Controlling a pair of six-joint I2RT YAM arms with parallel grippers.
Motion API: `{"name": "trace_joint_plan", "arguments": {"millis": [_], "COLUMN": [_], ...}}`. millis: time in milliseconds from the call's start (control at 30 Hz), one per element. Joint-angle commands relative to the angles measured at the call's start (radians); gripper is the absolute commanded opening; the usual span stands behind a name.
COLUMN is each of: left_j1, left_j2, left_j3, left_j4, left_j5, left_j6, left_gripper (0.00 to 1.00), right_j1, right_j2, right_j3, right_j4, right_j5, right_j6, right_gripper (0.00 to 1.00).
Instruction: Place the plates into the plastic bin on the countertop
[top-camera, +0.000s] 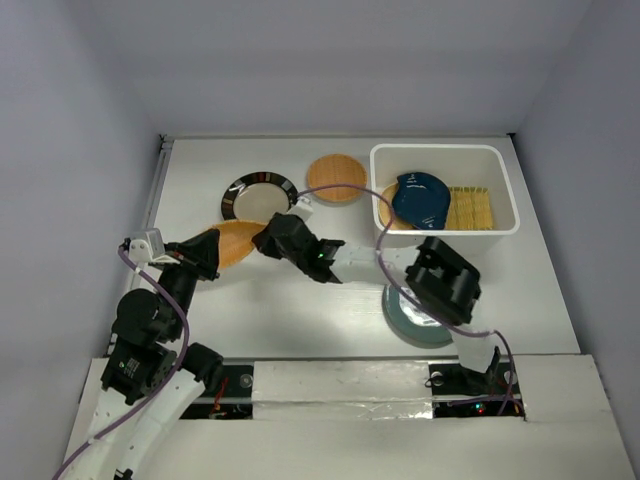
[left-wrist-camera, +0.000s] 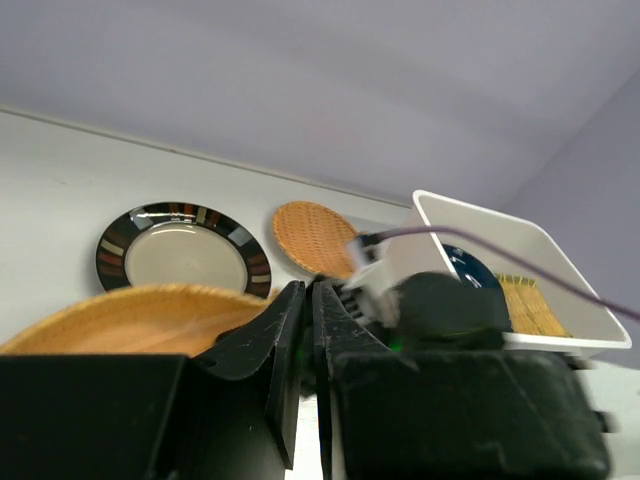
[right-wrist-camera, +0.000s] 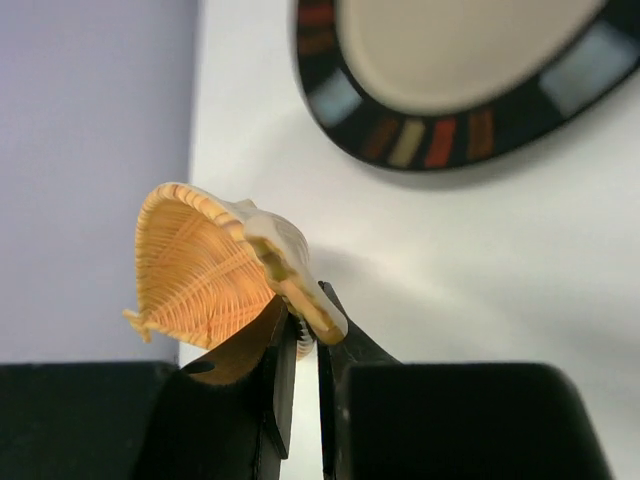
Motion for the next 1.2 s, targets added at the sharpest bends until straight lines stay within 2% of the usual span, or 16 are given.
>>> {"name": "trace_joint_plan", "arguments": {"millis": [0, 100, 133, 233, 333, 400, 433, 533, 700, 800, 900, 1000, 1067, 1100, 1133, 1167], "left_j1": [-0.004, -0.004, -0.004, -0.004, -0.004, -0.004, -0.004, -0.004, -0.004, -0.004, -0.025, -0.07, -0.139, -0.171, -0.209, -0.294], "left_j2": [0.016, 0.024, 0.03, 0.041, 0.07, 0.128, 0.154, 0.236, 0.303, 0.358, 0.398, 0.415, 0.424, 0.447, 0.467, 0.493], "left_j3": [0.041, 0.036, 0.035, 0.03, 0.017, 0.023, 0.029, 0.038, 0.029, 0.035, 0.023, -0.003, -0.035, -0.049, -0.065, -0.085], "left_j4": [0.026, 0.033, 0.038, 0.044, 0.063, 0.046, 0.038, 0.046, 0.089, 0.078, 0.083, 0.106, 0.131, 0.145, 0.155, 0.2], "left_j5": [-0.003, 0.017, 0.031, 0.045, 0.08, 0.137, 0.137, 0.204, 0.329, 0.338, 0.362, 0.323, 0.266, 0.254, 0.206, 0.142], "left_j6": [-0.001, -0.001, -0.001, -0.001, -0.009, -0.024, -0.025, -0.027, -0.044, -0.061, -0.088, -0.122, -0.162, -0.176, -0.203, -0.216], "left_gripper": [0.06, 0.06, 0.07, 0.08, 0.15, 0.15, 0.15, 0.12, 0.12, 0.12, 0.11, 0.12, 0.14, 0.15, 0.16, 0.19], "right_j1": [-0.03, -0.112, -0.192, -0.362, -0.502, -0.609, -0.61, -0.764, -0.994, -1.03, -1.058, -1.082, -1.091, -1.091, -1.091, -1.091], "right_j2": [-0.225, -0.424, -0.53, -0.693, -0.872, -0.972, -1.003, -1.123, -1.155, -1.071, -1.025, -1.008, -0.999, -0.991, -0.983, -0.985], "right_j3": [-0.095, -0.235, -0.331, -0.506, -0.575, -0.649, -0.649, -0.749, -0.78, -0.749, -0.738, -0.735, -0.729, -0.72, -0.715, -0.711], "right_j4": [0.155, 0.188, 0.201, 0.214, 0.124, 0.016, 0.015, -0.023, -0.088, -0.135, -0.163, -0.166, -0.164, -0.167, -0.172, -0.189], "right_j5": [0.123, 0.094, 0.045, -0.012, -0.021, -0.032, -0.044, -0.104, -0.201, -0.28, -0.297, -0.293, -0.284, -0.276, -0.268, -0.262], "right_j6": [-0.121, -0.146, -0.149, -0.158, -0.205, -0.23, -0.23, -0.227, -0.285, -0.331, -0.35, -0.348, -0.348, -0.345, -0.344, -0.342], "right_gripper": [0.0, 0.0, 0.0, 0.0, 0.0, 0.0, 0.0, 0.0, 0.0, 0.0, 0.0, 0.0, 0.05, 0.12, 0.34, 0.45]}}
